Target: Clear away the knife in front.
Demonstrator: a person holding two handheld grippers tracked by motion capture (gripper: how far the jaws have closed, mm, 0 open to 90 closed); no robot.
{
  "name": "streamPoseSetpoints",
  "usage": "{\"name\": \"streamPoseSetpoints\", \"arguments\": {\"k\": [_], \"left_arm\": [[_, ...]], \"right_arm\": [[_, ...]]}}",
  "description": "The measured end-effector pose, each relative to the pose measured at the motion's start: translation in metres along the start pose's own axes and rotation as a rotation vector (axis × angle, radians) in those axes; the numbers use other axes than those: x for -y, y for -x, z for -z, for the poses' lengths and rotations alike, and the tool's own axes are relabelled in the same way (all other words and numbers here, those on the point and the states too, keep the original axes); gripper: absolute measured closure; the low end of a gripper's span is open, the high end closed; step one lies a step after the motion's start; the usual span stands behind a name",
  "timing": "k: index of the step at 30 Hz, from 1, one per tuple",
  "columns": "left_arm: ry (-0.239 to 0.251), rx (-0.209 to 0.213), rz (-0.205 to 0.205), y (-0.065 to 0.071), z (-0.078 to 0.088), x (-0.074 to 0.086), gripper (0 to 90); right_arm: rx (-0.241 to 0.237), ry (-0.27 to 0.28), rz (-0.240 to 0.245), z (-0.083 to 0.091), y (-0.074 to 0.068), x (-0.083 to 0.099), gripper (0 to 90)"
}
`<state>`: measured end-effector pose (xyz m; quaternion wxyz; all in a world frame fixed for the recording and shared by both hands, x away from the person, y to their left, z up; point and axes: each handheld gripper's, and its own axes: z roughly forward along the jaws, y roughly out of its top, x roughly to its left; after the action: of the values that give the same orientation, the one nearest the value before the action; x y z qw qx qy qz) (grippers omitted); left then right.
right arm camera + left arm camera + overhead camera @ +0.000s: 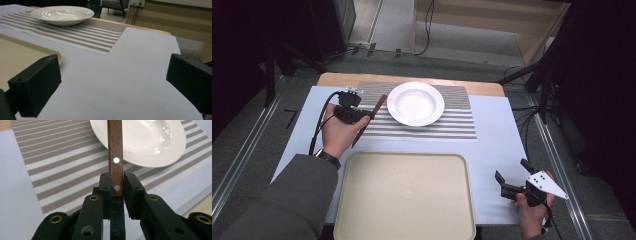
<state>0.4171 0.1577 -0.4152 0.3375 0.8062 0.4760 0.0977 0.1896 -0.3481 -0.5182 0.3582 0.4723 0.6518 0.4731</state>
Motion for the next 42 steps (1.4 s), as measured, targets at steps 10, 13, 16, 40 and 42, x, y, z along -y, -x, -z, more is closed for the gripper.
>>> {"name": "streamPoseSetpoints", "arguments": {"k": [10, 13, 16, 40, 42], "left_arm": [[0.011, 0.014, -0.041, 0.017, 0.016, 0.023, 76.4], [0.019, 0.026, -0.041, 0.022, 0.02, 0.03, 76.4], [0.024, 0.024, -0.049, 0.026, 0.024, 0.037, 76.4], [0.05, 0.051, -0.049, 0.048, 0.042, 0.089, 76.4], [0.052, 0.05, -0.045, 0.049, 0.042, 0.094, 76.4]], "right_arm": [[-0.001, 0.0, -0.001, 0.0, 0.0, 0.0, 0.0], [-0.001, 0.001, 0.0, 0.0, 0.0, 0.0, 0.0], [-0.001, 0.0, 0.0, 0.0, 0.0, 0.0, 0.0], [-0.004, -0.001, 0.002, 0.0, 0.0, 0.0, 0.0], [-0.004, -0.002, 0.001, 0.0, 0.0, 0.0, 0.0]]}}
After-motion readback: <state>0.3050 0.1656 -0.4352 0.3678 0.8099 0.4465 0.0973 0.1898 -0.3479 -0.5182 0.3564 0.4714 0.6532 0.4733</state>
